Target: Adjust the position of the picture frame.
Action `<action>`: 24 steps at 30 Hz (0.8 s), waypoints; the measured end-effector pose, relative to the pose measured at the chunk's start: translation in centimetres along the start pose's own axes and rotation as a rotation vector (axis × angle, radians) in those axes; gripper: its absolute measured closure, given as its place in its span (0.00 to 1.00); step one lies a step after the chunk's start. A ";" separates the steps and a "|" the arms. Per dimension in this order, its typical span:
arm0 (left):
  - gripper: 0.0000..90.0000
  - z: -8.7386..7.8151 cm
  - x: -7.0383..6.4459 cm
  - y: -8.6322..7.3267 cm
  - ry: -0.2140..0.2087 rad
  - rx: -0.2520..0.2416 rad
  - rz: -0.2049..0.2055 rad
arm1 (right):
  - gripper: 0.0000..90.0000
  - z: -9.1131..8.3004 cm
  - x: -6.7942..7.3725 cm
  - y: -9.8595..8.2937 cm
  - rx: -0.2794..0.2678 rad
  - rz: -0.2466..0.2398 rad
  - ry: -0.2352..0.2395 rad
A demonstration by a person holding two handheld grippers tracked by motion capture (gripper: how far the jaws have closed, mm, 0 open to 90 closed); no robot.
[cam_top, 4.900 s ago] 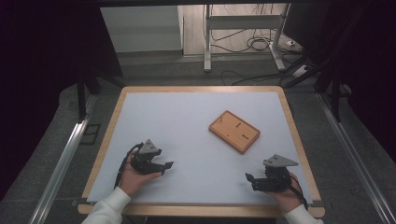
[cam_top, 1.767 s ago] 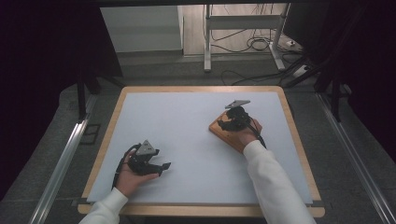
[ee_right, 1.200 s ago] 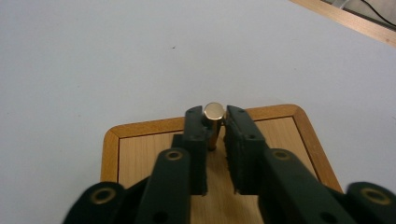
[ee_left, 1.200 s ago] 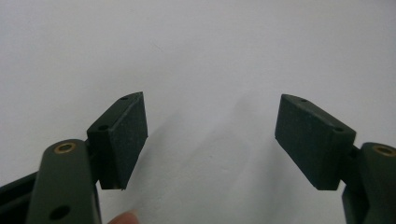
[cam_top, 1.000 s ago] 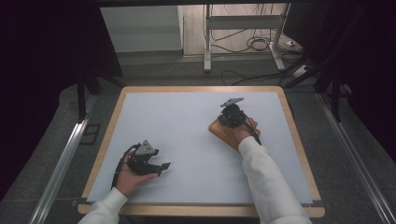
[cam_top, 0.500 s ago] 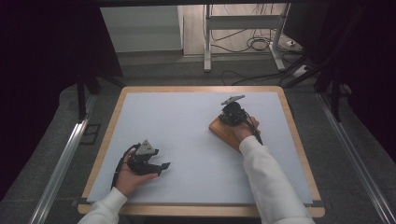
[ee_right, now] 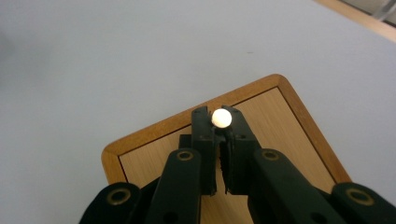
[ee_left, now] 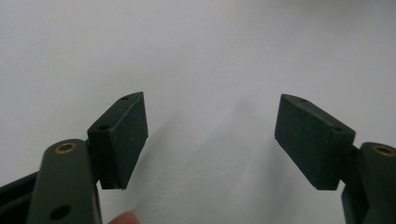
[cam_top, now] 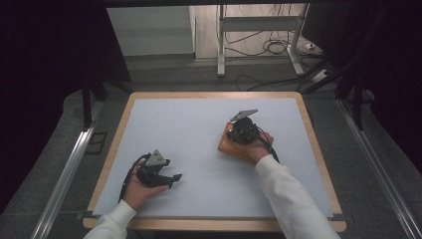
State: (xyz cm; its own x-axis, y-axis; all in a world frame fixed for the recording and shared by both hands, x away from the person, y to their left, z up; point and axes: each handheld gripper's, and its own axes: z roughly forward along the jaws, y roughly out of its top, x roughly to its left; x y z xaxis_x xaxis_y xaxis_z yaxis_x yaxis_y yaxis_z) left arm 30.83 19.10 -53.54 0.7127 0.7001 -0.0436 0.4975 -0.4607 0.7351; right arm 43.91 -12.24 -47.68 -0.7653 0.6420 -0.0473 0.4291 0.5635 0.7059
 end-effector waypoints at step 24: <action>0.28 -0.3 0.2 0.0 0.003 -0.014 0.000 | 0.94 4.3 9.2 0.5 0.033 -0.147 0.136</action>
State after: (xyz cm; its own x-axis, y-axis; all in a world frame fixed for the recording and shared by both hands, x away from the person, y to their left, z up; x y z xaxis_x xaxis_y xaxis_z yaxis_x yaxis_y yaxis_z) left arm 30.77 19.42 -53.35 0.7113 0.7016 -0.0419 0.4907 -0.4530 0.7443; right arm 39.17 -3.84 -50.79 -0.8777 0.4766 -0.0508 0.3217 0.6643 0.6748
